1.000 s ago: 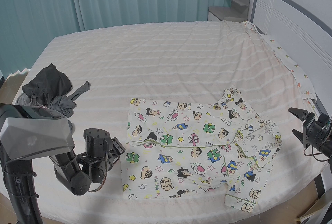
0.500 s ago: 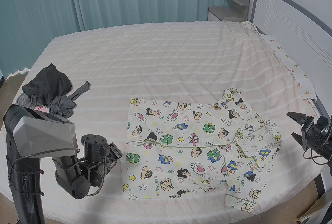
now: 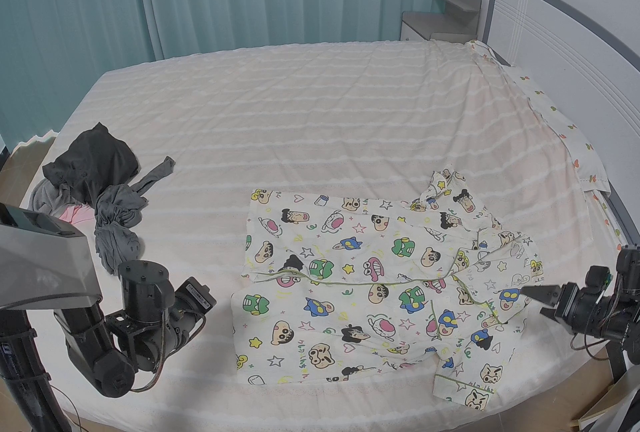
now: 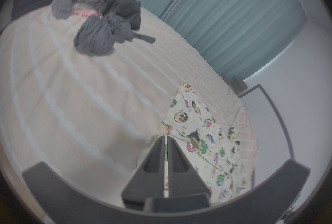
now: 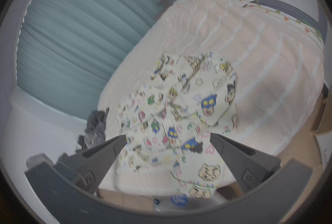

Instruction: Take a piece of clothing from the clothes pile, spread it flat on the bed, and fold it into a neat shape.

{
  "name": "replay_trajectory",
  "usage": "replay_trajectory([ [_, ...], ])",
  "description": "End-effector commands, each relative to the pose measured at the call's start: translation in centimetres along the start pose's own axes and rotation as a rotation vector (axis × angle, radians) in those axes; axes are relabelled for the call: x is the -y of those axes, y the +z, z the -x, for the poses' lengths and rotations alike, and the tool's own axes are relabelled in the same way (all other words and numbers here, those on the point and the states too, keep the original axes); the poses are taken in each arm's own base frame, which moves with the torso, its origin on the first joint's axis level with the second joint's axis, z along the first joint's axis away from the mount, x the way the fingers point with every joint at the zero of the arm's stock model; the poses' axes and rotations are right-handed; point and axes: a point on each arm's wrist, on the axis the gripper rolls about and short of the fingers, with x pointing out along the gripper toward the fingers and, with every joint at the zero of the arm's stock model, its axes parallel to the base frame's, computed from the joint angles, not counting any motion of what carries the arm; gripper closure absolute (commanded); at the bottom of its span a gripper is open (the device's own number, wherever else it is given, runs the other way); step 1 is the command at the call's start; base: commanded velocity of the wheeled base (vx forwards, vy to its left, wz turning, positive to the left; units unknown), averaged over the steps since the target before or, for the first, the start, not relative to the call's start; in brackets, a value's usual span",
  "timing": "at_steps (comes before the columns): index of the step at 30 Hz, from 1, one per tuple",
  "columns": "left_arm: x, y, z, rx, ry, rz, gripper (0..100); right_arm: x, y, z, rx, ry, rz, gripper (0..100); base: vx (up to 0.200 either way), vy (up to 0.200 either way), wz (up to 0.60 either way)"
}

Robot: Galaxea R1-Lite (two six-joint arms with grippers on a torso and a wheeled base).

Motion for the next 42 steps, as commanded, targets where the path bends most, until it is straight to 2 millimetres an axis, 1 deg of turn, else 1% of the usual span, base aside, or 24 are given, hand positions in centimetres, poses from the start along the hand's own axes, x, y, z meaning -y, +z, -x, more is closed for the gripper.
replay_trajectory([
  [1, -0.1, 0.3, 2.0, -0.057, -0.044, 0.085, 100, 0.8, -2.2, 0.1, -0.142, -0.024, 0.039, 0, 0.000, 0.000, 0.00],
  [2, -0.3, 0.1, 2.3, -0.092, -0.050, 0.121, 100, 1.0, -3.0, 0.4, -0.193, -0.006, 0.058, 0, 0.000, 0.000, 0.00],
  [3, -0.3, 0.1, 2.3, -0.092, -0.050, 0.121, 100, 1.0, -3.0, 0.4, -0.193, -0.006, 0.058, 0, -0.200, 0.000, 0.00],
  [7, -0.7, -0.3, 2.4, -0.128, -0.043, 0.140, 100, 1.6, -4.1, 0.3, -0.311, -0.036, 0.027, 0, -0.200, 0.000, 0.00],
  [10, -0.9, -0.6, 2.2, -0.153, -0.031, 0.210, 100, 2.0, -4.6, -0.1, -0.367, -0.056, 0.067, 0, -0.200, 0.000, 0.00],
  [14, -1.3, -1.1, 2.1, -0.220, -0.030, 0.244, 100, 2.9, -5.2, -0.8, -0.436, -0.093, 0.101, 0, -0.200, 0.000, 0.00],
  [16, -1.4, -1.3, 2.3, -0.243, -0.031, 0.247, 100, 3.2, -5.5, -1.1, -0.464, -0.108, 0.119, 0, 0.000, 0.000, 0.00],
  [18, -1.5, -1.6, 2.5, -0.261, -0.030, 0.242, 100, 3.9, -5.8, -2.1, -0.511, -0.127, 0.112, 0, 0.000, 0.000, 0.00],
  [22, -1.6, -2.5, 2.3, -0.293, -0.015, 0.225, 100, 4.4, -5.3, -3.9, -0.489, -0.125, 0.118, 0, 0.000, 0.000, 0.00],
  [25, -1.8, -3.7, 2.1, -0.335, 0.009, 0.215, 100, 4.0, -5.1, -4.9, -0.460, -0.102, 0.131, 0, 0.000, 0.000, 0.00],
  [27, -1.8, -4.5, 1.8, -0.353, 0.023, 0.206, 100, 3.5, -5.1, -6.2, -0.452, -0.110, 0.096, 0, 0.000, 0.000, 0.00],
  [28, -1.8, -4.6, 1.8, -0.355, 0.024, 0.205, 100, 3.4, -5.1, -6.5, -0.448, -0.116, 0.090, 0, 0.000, 0.000, 0.00],
  [29, -1.9, -4.7, 1.8, -0.360, 0.028, 0.202, 100, 3.3, -5.1, -7.4, -0.441, -0.142, 0.076, 0, 0.000, 0.000, 0.00],
  [30, -1.9, -4.8, 1.8, -0.361, 0.029, 0.202, 100, 3.3, -5.3, -7.7, -0.443, -0.152, 0.073, 0, 0.000, 0.000, 0.00],
  [31, -2.0, -4.8, 1.8, -0.361, 0.031, 0.203, 100, 3.2, -5.7, -8.2, -0.449, -0.167, 0.087, 0, 0.000, 0.000, 0.00],
  [35, -2.0, -4.8, 1.7, -0.362, 0.035, 0.201, 100, 2.7, -5.8, -8.9, -0.423, -0.138, 0.101, 0, 0.000, 0.000, 0.00],
  [38, -2.0, -4.9, 1.7, -0.362, 0.035, 0.201, 100, 2.9, -6.1, -9.8, -0.429, -0.139, 0.108, 0, 0.000, 0.000, 0.00],
  [42, -2.0, -4.9, 1.7, -0.363, 0.037, 0.200, 100, 3.2, -6.7, -10.3, -0.437, -0.183, 0.119, 0, 0.000, 0.000, 0.00],
])
